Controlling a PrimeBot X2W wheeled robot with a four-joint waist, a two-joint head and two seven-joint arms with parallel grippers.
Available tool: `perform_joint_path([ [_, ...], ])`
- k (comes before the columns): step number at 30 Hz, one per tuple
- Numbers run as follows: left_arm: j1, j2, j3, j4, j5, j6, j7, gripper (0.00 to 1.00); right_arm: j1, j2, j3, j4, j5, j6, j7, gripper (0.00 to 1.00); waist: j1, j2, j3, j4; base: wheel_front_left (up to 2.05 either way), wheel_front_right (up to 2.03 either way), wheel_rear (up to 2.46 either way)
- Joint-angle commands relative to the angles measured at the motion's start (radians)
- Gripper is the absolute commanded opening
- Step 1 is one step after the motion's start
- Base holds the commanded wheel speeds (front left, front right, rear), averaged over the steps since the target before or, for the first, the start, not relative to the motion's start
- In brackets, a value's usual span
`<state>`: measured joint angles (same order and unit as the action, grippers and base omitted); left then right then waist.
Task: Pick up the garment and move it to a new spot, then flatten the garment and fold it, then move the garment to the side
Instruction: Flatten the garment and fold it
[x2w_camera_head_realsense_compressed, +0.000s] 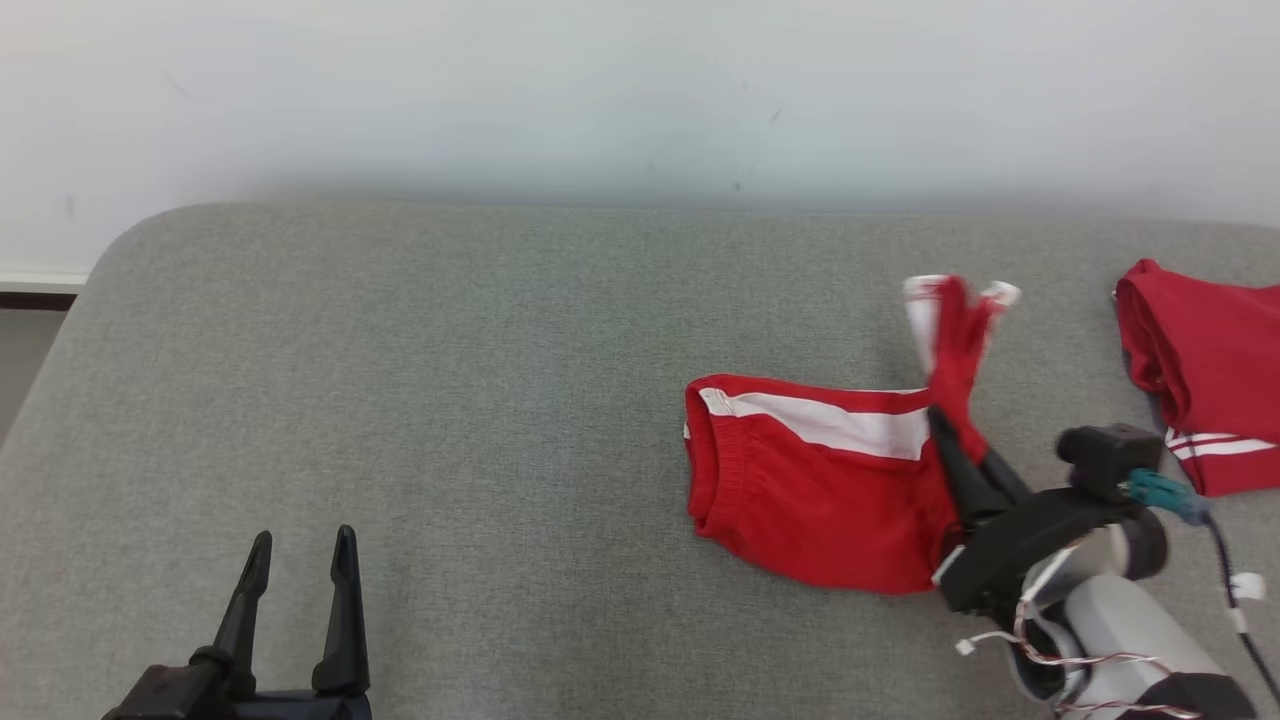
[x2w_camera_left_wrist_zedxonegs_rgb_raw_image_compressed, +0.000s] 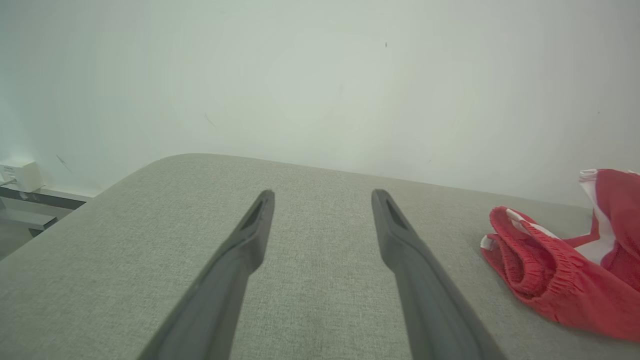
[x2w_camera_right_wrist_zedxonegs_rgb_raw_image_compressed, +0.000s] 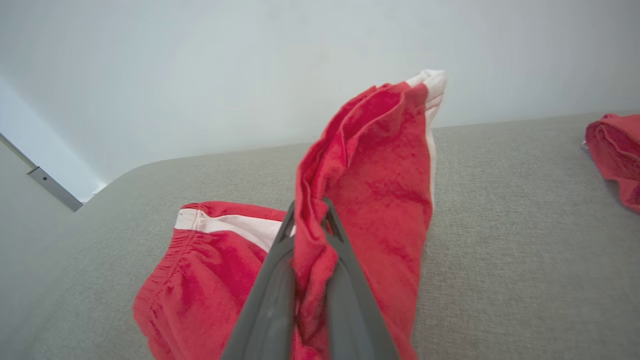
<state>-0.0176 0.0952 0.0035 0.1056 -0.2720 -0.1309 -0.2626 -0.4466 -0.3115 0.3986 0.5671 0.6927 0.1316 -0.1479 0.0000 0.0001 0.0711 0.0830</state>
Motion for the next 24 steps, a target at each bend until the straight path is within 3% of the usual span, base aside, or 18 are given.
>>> perform_joint_path([
  [1,-0.001,-0.002,0.001,0.003,0.013,0.001,-0.003,1.0,0.019,0.02,0.009,-0.025,-0.019,-0.002,0.012,0.0,0.0,-0.0001,-0.002,0.009,0.0,0.0,0.0],
  [10,-0.023,-0.014,-0.02,0.019,0.007,0.001,-0.003,1.0,0.058,0.131,-0.006,-0.067,-0.085,-0.002,0.059,0.0,0.0,-0.0001,0.009,0.067,0.0,0.0,0.0],
  [22,-0.051,-0.023,-0.046,0.047,-0.004,0.001,-0.003,1.0,0.053,0.238,0.0,0.048,-0.243,-0.002,0.032,0.0,0.0,-0.0001,0.03,0.122,0.0,0.0,0.0],
  [23,-0.052,-0.023,-0.045,0.048,-0.004,0.001,-0.003,1.0,0.05,0.243,0.001,0.052,-0.25,-0.002,0.017,0.24,0.0,-0.0001,0.03,0.122,0.0,0.0,0.0],
  [24,-0.051,-0.024,-0.044,0.049,-0.005,0.001,-0.003,1.0,0.049,0.247,0.003,0.059,-0.252,-0.002,0.008,1.0,0.0,-0.0001,0.029,0.122,0.0,0.0,0.0],
])
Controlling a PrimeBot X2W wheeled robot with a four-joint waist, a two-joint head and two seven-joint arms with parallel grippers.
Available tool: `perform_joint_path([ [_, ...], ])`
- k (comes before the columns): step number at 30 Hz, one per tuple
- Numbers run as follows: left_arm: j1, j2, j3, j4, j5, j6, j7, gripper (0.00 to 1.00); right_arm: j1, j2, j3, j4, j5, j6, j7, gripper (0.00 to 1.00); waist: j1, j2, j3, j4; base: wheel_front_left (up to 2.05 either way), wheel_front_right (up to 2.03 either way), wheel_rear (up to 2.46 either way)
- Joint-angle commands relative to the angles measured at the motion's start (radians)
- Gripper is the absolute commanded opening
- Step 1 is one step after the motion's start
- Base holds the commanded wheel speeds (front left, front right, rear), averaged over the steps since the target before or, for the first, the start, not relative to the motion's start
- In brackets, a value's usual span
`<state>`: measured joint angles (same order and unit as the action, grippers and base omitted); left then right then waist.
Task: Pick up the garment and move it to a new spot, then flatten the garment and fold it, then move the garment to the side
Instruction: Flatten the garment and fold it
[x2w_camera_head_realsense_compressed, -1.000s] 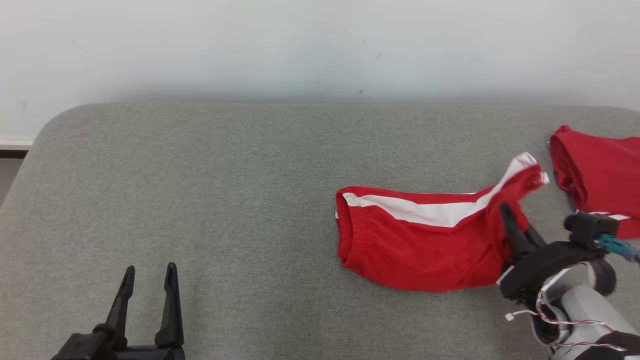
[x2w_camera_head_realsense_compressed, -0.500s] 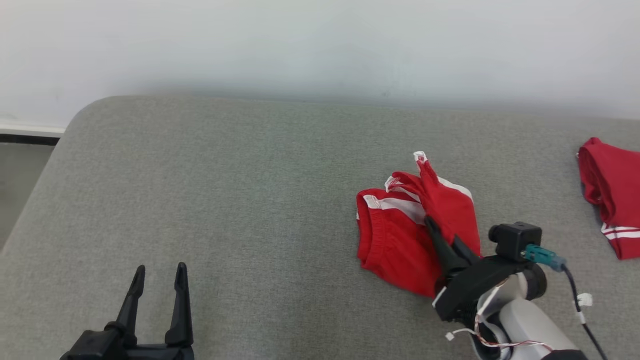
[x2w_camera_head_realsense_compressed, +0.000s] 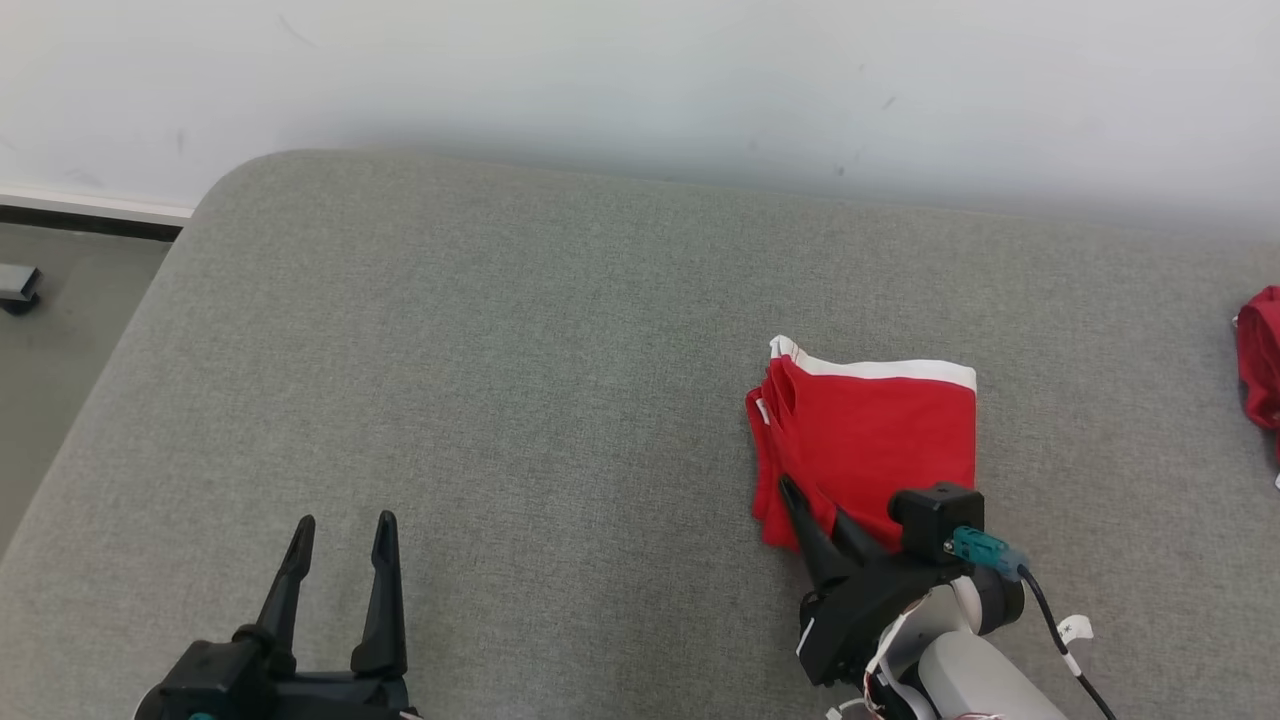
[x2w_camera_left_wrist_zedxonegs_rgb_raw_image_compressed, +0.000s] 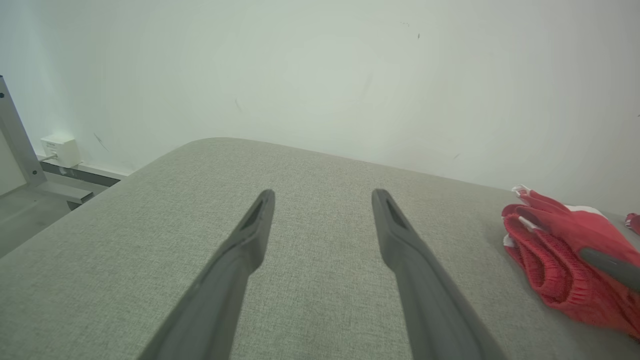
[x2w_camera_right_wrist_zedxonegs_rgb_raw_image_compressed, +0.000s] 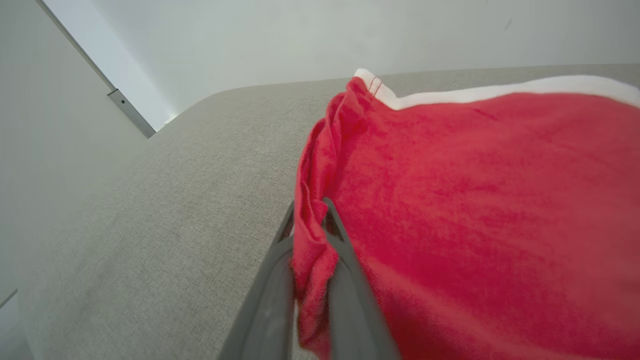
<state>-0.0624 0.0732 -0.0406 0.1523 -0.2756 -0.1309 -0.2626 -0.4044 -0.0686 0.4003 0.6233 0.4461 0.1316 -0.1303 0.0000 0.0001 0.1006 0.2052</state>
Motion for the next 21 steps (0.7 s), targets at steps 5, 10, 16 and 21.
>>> perform_joint_path([
  [5,0.005,-0.003,0.01,0.003,0.002,0.001,-0.003,1.0,0.005,0.006,-0.001,0.004,-0.019,-0.002,-0.068,1.0,0.0,-0.0001,-0.006,-0.011,0.0,0.0,0.0],
  [10,0.017,-0.003,0.019,0.003,0.006,0.001,-0.003,1.0,0.037,-0.045,-0.028,-0.096,0.005,-0.002,-0.127,1.0,0.0,-0.0001,-0.014,-0.035,0.0,0.0,0.0],
  [16,0.019,-0.005,0.022,-0.001,0.009,0.001,-0.003,1.0,0.113,-0.109,-0.15,-0.202,0.006,-0.002,-0.134,1.0,0.0,-0.0001,-0.018,-0.051,0.0,0.0,0.0],
  [21,0.015,-0.001,0.02,-0.005,0.012,0.001,-0.003,1.0,0.158,-0.121,-0.262,-0.22,-0.044,-0.002,-0.135,1.0,0.0,-0.0001,-0.015,-0.057,0.0,0.0,0.0],
])
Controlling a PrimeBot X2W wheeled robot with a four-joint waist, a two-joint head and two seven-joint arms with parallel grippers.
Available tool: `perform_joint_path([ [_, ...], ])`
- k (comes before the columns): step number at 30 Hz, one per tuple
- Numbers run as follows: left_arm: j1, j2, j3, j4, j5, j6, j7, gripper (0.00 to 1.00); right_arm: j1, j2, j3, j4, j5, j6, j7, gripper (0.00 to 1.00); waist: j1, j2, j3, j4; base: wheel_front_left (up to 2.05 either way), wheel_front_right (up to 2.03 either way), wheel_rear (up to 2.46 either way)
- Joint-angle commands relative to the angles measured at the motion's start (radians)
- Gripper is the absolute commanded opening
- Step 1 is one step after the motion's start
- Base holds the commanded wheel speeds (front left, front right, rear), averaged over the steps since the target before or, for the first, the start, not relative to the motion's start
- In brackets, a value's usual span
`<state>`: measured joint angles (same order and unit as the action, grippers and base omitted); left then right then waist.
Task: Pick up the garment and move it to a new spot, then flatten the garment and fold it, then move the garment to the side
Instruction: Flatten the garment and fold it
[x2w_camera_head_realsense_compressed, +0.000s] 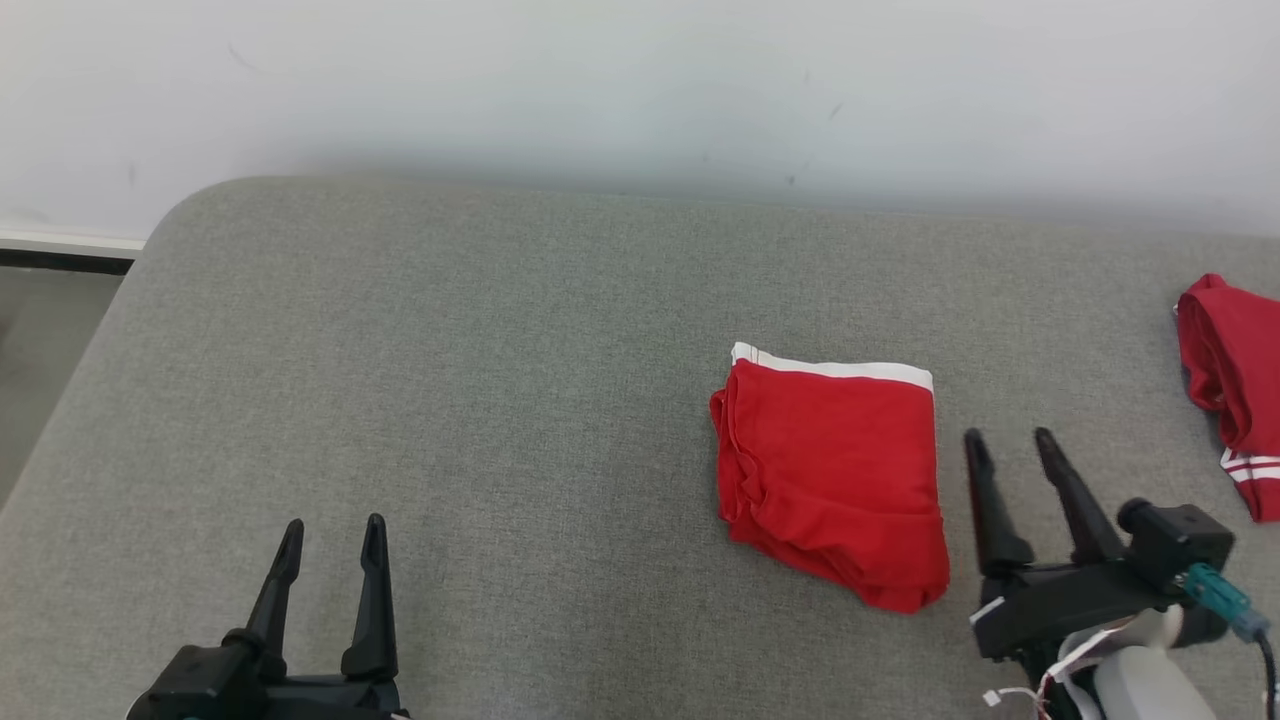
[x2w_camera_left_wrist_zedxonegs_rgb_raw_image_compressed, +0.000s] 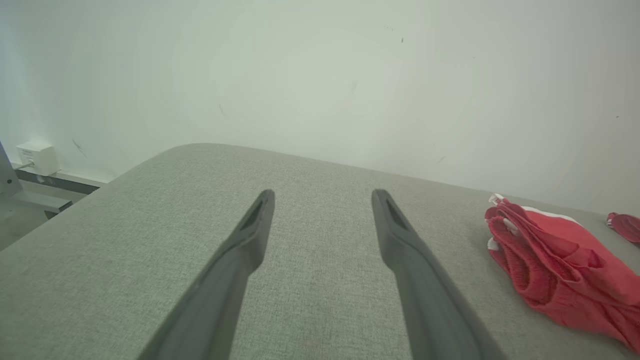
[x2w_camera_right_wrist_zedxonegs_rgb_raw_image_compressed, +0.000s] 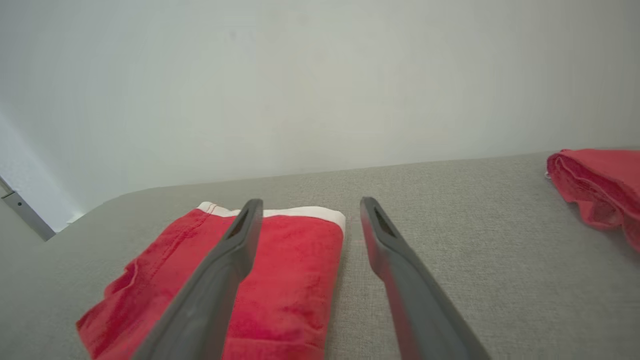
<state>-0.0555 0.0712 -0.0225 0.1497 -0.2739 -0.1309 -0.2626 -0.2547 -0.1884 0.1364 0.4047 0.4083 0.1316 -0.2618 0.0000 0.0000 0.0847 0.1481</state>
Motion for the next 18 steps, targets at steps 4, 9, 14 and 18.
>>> perform_joint_path([
  [4,-0.003,0.01,-0.006,0.002,0.007,0.001,-0.003,1.0,-0.001,-0.005,-0.031,0.041,-0.036,-0.002,-0.002,0.0,0.0,0.0,0.009,0.003,0.0,0.0,0.0],
  [9,-0.02,0.014,-0.018,0.008,0.006,0.001,-0.003,1.0,-0.045,-0.002,-0.014,0.121,-0.093,-0.002,-0.002,0.0,0.0,0.0,0.017,0.018,0.0,0.0,0.0],
  [14,-0.033,0.014,-0.031,0.013,-0.003,0.001,-0.003,1.0,-0.106,0.027,0.012,0.247,-0.127,-0.002,-0.002,0.0,0.0,0.0,0.028,0.042,0.0,0.0,0.0],
  [18,-0.044,0.011,-0.046,0.017,-0.006,0.001,-0.003,1.0,-0.137,0.069,0.024,0.314,-0.148,-0.002,-0.002,0.0,0.0,0.0,0.035,0.064,0.0,0.0,0.0],
])
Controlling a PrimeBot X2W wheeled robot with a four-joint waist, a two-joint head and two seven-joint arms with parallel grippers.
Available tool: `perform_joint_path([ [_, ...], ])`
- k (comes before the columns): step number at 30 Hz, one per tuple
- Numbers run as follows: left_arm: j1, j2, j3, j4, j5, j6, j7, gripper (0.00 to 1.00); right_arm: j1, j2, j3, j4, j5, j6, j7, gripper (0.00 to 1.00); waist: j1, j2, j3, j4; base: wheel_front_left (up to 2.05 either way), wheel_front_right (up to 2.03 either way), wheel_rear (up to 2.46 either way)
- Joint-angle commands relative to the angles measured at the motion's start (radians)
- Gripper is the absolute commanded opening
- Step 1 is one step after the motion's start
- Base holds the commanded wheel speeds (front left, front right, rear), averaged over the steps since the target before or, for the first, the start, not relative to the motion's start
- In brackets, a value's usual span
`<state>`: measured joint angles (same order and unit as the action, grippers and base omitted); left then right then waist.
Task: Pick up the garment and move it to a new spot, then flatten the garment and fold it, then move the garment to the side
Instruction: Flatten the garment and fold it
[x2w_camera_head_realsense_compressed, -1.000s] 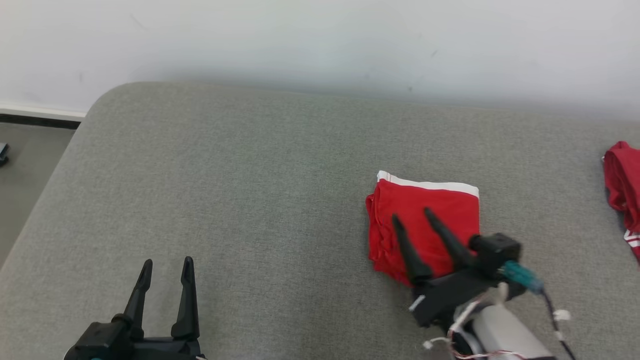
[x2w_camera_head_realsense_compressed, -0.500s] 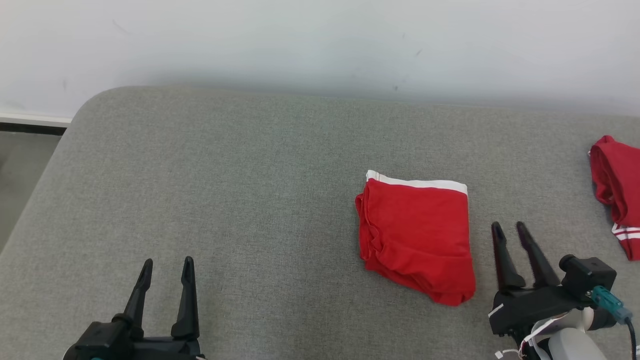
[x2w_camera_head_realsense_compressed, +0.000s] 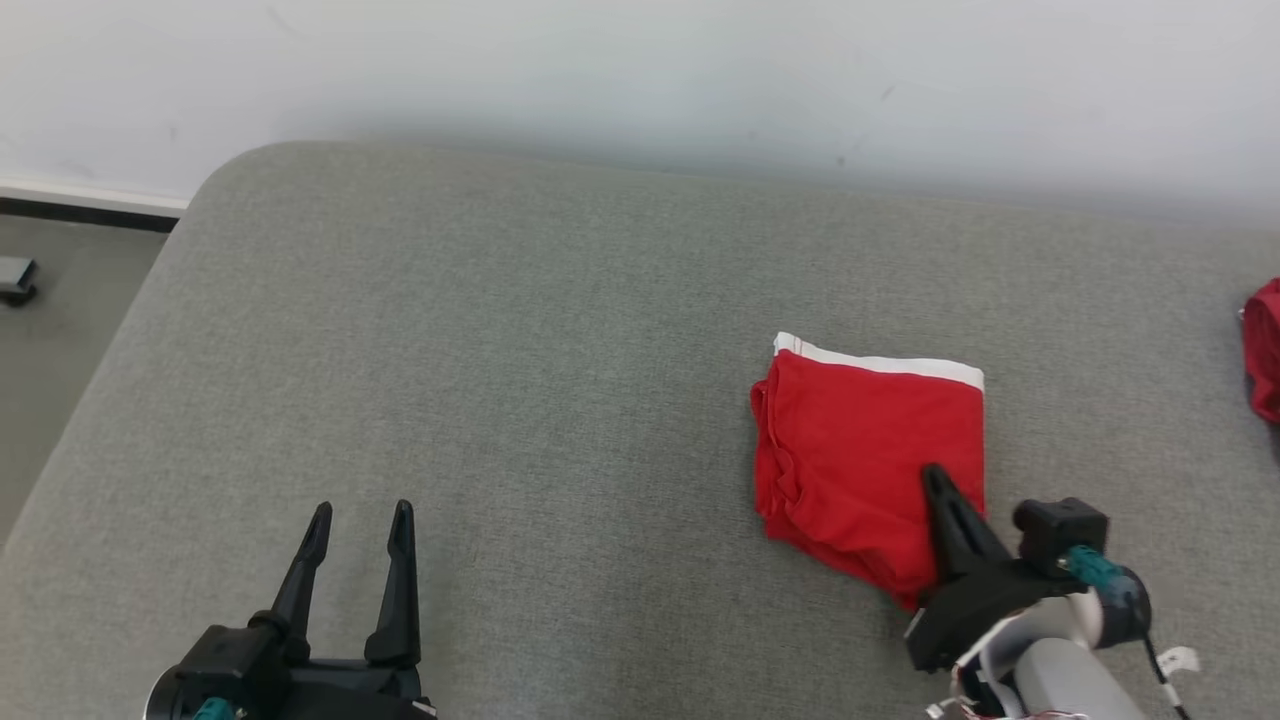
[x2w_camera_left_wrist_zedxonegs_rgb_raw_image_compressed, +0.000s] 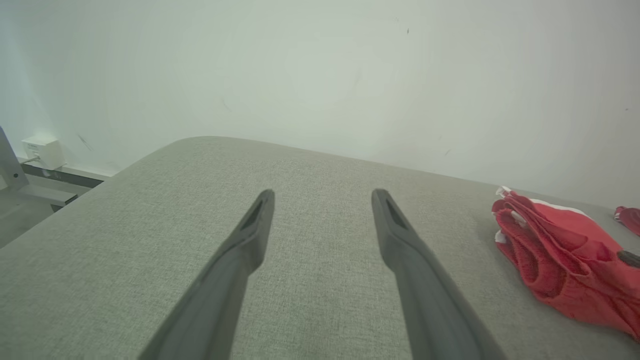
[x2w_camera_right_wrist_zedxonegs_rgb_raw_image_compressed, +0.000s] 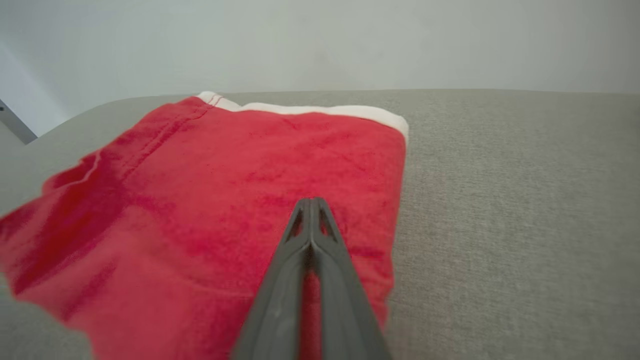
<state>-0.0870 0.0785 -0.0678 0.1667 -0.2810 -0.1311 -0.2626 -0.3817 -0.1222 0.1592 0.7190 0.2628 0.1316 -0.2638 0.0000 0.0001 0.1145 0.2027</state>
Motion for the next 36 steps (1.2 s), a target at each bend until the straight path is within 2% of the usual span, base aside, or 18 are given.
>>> perform_joint_path([
  [1,-0.014,0.003,-0.002,0.001,0.0,0.001,-0.003,1.0,-0.014,0.014,0.006,0.006,-0.006,-0.002,0.0,0.0,0.0,-0.0001,0.008,0.014,0.0,0.0,0.0],
  [7,-0.021,0.003,-0.003,0.002,-0.006,0.001,-0.003,1.0,-0.034,0.062,0.119,0.029,-0.008,-0.002,0.0,0.0,0.0,-0.0001,0.017,0.027,0.0,0.0,0.0],
  [14,-0.026,0.005,-0.01,0.011,-0.008,0.001,-0.003,1.0,-0.052,0.072,0.257,0.004,0.068,-0.002,0.0,0.0,0.0,-0.0001,0.014,0.032,0.0,0.0,0.0],
  [17,-0.023,0.011,-0.012,0.013,-0.005,0.001,-0.003,1.0,-0.063,0.07,0.282,-0.021,0.101,-0.002,0.0,0.0,0.0,-0.0001,0.005,0.017,0.0,0.0,0.0],
  [23,-0.011,0.018,-0.002,0.015,-0.002,0.001,-0.003,1.0,-0.041,0.071,0.21,-0.099,0.072,-0.002,0.0,0.0,0.0,-0.0001,-0.021,-0.044,0.0,0.0,0.0],
  [25,0.002,0.021,0.021,0.014,0.001,0.001,-0.003,1.0,-0.015,0.069,0.154,-0.144,0.042,-0.002,0.0,0.0,0.0,-0.0001,-0.034,-0.09,0.0,0.0,0.0],
  [36,0.044,0.046,0.059,0.03,0.035,0.001,-0.003,1.0,0.134,0.009,0.013,-0.296,-0.028,-0.002,0.0,0.0,0.0,-0.0001,-0.1,-0.218,0.0,0.0,0.0],
])
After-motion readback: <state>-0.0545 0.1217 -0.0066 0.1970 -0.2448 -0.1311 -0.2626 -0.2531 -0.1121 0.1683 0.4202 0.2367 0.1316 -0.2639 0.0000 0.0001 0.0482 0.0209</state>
